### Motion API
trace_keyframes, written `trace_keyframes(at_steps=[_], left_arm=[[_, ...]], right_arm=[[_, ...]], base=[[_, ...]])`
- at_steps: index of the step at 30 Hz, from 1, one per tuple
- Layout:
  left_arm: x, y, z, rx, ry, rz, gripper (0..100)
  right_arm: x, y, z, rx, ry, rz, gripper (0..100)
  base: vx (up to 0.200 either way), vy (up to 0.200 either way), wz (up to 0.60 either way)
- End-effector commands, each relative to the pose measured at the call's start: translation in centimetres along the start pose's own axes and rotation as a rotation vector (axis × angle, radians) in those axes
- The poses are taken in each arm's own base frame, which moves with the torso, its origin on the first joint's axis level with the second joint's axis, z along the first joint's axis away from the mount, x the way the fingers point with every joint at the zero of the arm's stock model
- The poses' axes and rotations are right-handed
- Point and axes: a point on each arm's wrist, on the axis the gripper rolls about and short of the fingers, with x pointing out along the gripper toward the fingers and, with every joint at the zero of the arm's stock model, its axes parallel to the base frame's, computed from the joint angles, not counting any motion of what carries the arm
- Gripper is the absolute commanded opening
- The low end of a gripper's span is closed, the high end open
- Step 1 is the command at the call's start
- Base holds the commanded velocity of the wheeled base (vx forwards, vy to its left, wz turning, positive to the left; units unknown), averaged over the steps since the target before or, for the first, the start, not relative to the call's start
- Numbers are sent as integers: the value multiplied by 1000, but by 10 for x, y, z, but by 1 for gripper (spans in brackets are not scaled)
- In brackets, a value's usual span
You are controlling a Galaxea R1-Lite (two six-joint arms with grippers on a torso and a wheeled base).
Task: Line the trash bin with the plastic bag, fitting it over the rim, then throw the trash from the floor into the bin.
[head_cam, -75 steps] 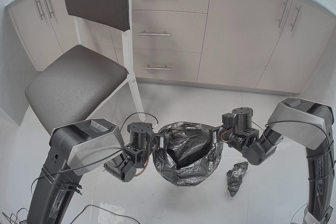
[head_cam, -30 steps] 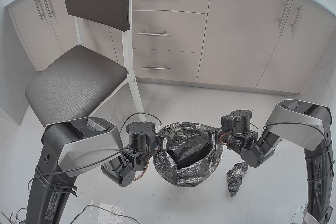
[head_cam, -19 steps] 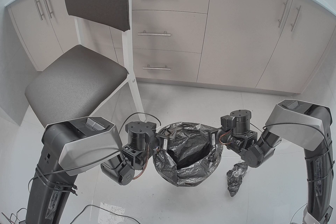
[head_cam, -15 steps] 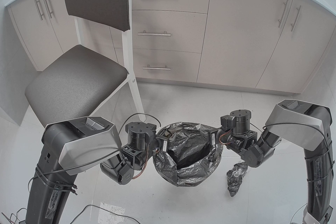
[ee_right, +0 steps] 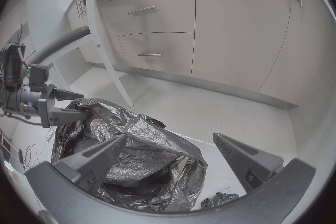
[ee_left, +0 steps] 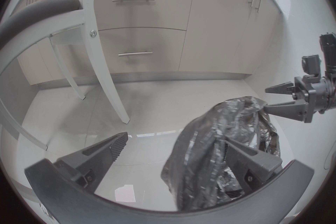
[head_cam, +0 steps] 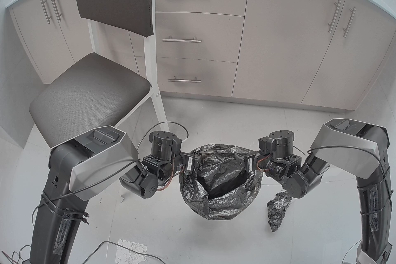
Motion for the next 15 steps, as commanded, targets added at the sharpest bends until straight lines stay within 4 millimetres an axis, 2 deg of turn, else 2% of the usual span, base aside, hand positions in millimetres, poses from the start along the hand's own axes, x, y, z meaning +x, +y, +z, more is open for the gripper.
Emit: trace_keyframes(at_steps=[1, 7, 15], left_arm=[[16, 15, 12, -18, -12, 37, 100], [25, 23, 21, -29, -28, 58, 100], [41, 36, 13, -30, 32, 86, 100]], right_arm=[[2, 3, -3, -3, 3, 4, 100], [3, 2, -3, -2, 3, 3, 100], [3, 2, -3, -1, 3, 4, 100]], base=[[0, 0, 0], [0, 0, 0], [0, 0, 0]])
